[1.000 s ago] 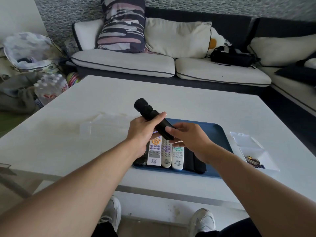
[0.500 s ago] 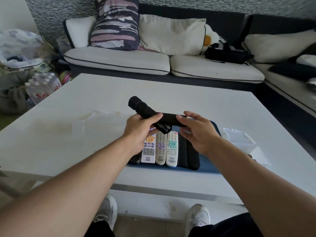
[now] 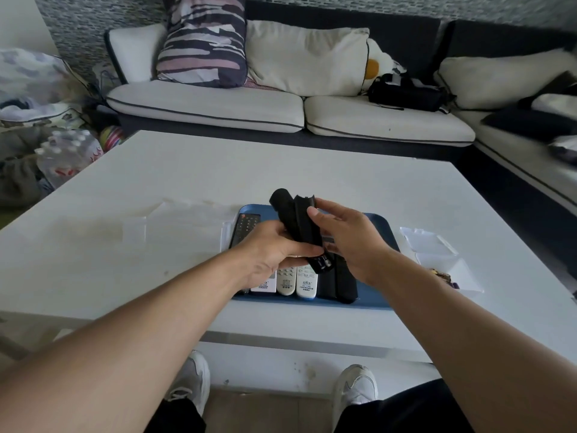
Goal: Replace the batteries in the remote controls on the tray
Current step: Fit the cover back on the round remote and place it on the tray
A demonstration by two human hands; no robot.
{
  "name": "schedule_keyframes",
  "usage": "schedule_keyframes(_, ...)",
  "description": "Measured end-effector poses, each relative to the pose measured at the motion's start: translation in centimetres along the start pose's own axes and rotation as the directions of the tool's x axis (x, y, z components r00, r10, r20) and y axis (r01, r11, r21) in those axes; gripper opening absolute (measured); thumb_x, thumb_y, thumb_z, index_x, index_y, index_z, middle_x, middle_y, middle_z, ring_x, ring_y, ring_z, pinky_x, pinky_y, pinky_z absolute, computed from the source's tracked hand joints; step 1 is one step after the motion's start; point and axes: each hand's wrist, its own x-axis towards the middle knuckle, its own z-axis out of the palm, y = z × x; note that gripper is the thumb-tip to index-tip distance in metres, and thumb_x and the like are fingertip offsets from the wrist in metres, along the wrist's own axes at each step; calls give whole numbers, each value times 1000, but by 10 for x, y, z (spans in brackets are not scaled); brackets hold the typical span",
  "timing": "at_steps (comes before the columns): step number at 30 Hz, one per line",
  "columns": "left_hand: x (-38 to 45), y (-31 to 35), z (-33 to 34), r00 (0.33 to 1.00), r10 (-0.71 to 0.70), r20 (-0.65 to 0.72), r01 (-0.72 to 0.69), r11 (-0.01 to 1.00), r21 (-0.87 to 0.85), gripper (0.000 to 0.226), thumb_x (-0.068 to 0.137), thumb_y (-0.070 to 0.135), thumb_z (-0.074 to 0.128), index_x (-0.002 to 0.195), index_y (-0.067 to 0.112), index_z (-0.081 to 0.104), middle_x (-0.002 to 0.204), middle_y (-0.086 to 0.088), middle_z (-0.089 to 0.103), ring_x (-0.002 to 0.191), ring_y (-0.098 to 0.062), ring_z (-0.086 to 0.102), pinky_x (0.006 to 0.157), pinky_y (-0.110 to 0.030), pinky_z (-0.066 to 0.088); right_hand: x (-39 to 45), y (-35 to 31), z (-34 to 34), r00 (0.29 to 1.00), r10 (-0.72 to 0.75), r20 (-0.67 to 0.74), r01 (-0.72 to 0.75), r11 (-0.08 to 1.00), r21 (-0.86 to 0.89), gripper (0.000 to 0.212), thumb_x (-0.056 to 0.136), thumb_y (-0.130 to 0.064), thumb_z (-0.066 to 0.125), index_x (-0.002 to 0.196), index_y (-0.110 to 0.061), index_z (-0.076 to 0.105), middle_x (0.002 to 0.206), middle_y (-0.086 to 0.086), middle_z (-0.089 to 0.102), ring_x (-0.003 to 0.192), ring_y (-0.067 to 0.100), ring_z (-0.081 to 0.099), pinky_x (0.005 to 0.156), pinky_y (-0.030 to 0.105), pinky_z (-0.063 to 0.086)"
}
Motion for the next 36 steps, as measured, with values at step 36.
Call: schedule_keyframes(36,3,16,-16,881,242,-406,-328,932,-155,56,83,3,78,126,18,46,98,-18,71,86,-28,75,75,-39,62,-12,-5,-11,921,249,301,-326,914,242,34,95,-17,63,122,3,62,111,17,66,85,24,69,66,22,58)
